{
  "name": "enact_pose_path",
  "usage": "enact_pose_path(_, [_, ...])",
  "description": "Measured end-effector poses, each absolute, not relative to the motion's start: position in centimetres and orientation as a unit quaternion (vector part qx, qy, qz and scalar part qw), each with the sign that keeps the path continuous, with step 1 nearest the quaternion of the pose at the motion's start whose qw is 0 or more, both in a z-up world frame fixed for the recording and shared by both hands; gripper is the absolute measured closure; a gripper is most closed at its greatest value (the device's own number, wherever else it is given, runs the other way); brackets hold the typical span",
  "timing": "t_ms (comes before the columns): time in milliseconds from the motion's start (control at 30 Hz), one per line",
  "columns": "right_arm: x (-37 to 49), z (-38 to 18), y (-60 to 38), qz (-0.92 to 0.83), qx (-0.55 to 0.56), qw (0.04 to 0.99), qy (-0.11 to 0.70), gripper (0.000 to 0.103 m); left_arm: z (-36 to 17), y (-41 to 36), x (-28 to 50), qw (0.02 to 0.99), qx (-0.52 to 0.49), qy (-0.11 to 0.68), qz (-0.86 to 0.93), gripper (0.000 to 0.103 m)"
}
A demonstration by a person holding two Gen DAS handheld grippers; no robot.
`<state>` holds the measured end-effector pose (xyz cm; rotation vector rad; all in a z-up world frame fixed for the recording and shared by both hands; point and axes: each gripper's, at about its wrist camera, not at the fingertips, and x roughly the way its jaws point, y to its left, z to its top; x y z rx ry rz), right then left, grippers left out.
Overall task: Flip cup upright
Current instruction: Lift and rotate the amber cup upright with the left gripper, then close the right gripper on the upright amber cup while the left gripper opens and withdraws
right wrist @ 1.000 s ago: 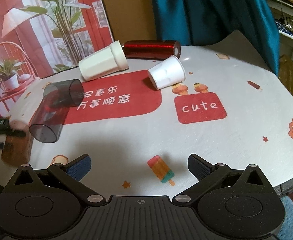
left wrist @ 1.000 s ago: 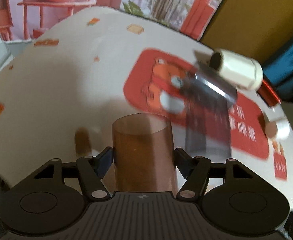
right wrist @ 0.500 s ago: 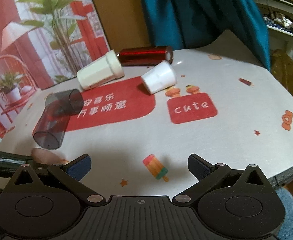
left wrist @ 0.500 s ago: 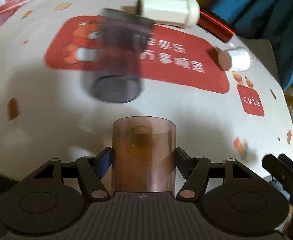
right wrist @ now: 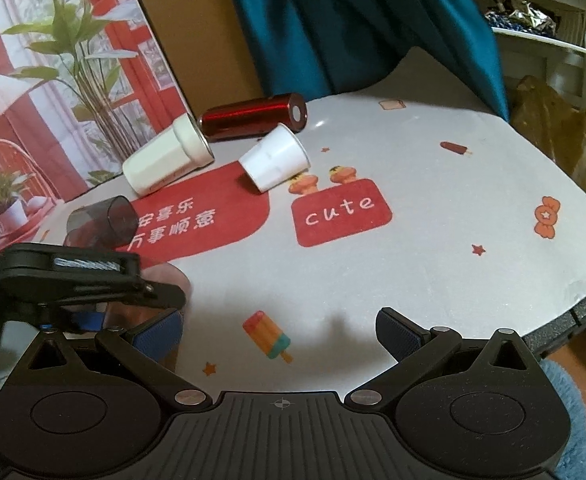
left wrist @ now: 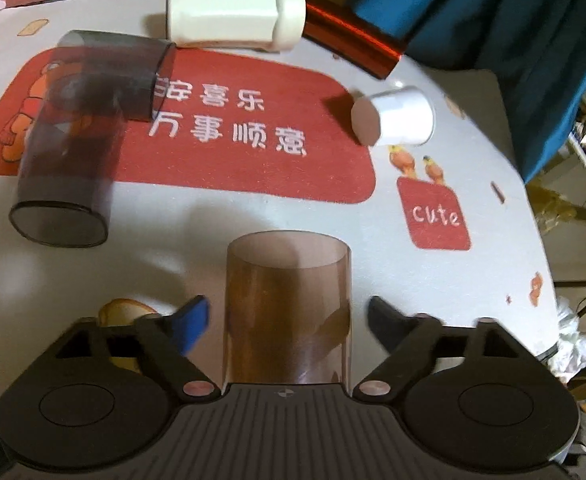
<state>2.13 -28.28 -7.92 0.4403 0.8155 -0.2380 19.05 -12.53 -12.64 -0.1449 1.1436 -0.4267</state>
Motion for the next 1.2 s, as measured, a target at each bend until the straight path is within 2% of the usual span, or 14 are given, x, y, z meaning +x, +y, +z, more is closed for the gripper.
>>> enact_pose_path(167, [2.2,-8.1,-27.9,-0.103,0.225,0.891,0.380,0.000,-10.5,-11.1,18.2,0.841,-0.066,0.498,-0.203,0.000])
enact_pose_path(300, [2.4,-7.9,-27.4,-0.095,0.217,0.898,0.371,0.000,-9.1,-8.5,17.4,0.862,-0.099,0.463,-0.180,0.000])
enact_pose_path(500, [2.6,-7.2,-26.4,-0.081,0.198,0.909,0.358,0.000,-7.4,-5.4,16.1,0.900,-0.054,0.407,-0.146,0.000])
enact_pose_path(833, [5.1,-7.4,-23.5,-0.057,0.146,0.885,0.439,0.000,-6.2,0.7,14.1,0.929,-0.018,0.362,-0.079,0.000])
enact_pose_path(1200, [10.6,-8.2,-21.0,-0.023,0.150,0.869,0.470,0.000,-7.6,2.7,12.4,0.939,0.003,0.339,-0.056,0.000])
